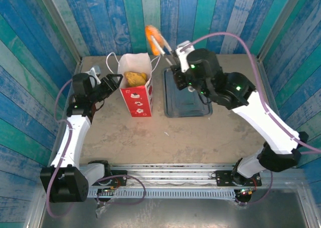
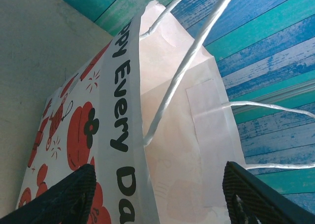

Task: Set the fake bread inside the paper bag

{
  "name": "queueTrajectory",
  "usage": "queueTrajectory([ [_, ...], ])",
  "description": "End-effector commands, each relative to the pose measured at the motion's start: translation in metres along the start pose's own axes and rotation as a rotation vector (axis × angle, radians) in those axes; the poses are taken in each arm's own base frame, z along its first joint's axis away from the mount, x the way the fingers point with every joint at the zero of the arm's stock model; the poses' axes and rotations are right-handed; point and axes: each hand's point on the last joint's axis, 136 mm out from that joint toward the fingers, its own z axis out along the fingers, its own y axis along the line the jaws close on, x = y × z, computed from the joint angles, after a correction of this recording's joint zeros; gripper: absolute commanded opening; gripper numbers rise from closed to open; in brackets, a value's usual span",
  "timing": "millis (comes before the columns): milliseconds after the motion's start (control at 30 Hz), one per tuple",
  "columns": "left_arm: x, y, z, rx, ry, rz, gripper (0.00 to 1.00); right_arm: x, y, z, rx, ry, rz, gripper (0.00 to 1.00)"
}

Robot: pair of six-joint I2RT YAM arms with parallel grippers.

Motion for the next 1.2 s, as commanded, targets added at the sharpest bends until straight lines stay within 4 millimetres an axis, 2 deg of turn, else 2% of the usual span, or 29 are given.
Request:
queueTrajectory([
  [0, -0.001, 0.008, 0.003, -0.016, -0.015, -0.003, 0.66, -0.004, 0.025, 0.019, -0.023, 0.0, -0.068, 0.31],
  [267, 0.001, 0.01, 0.003, -0.023, -0.014, 0.007, 0.52, 0.029, 0.056, 0.071, -0.002, 0.141, -0.169, 0.32],
  [467, 0.001, 0.014, 0.003, -0.033, -0.02, 0.009, 0.47, 0.059, 0.061, 0.097, 0.026, 0.237, -0.203, 0.33],
  [800, 0.005, 0.015, 0.004, -0.023, -0.014, 0.002, 0.44, 0.081, 0.066, 0.11, 0.032, 0.309, -0.184, 0.41],
  [1167, 0.007, 0.016, 0.004, -0.022, -0.005, 0.011, 0.43, 0.072, 0.066, 0.107, 0.027, 0.286, -0.132, 0.47],
])
